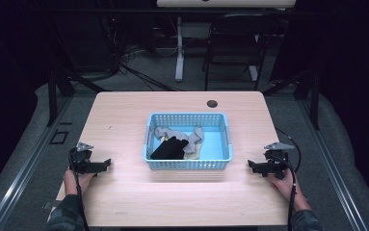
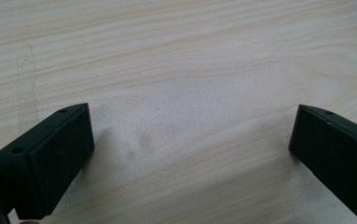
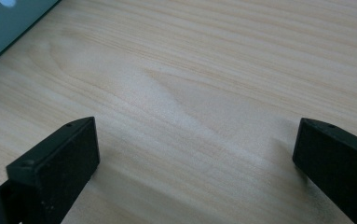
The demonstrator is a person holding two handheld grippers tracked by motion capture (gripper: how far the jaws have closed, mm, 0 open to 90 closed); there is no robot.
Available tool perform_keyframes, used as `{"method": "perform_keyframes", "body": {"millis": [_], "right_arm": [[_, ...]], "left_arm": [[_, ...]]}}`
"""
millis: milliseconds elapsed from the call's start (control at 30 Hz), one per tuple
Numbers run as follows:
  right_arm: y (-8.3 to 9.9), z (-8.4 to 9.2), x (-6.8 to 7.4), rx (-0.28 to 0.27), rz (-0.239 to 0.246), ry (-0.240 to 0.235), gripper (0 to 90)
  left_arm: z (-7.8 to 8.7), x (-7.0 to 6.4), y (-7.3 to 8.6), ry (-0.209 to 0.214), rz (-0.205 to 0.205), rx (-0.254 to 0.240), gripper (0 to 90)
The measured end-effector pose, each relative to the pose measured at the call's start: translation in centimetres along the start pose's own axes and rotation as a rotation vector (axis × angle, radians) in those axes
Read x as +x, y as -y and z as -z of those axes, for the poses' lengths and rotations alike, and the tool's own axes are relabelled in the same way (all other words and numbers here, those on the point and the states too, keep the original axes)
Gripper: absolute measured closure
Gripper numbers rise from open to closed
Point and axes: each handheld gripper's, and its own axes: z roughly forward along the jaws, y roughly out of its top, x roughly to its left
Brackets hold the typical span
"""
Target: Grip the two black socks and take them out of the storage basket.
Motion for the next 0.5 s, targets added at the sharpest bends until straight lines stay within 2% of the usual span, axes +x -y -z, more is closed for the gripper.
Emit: {"method": "perform_keyframes", "body": {"millis": [500], "right_arm": [[0.01,0.00,0.02,-0.002,-0.002,-0.003,0.0]], "left_arm": [[0.01,-0.01,0.00,-0.001,0.000,0.000,0.0]]}}
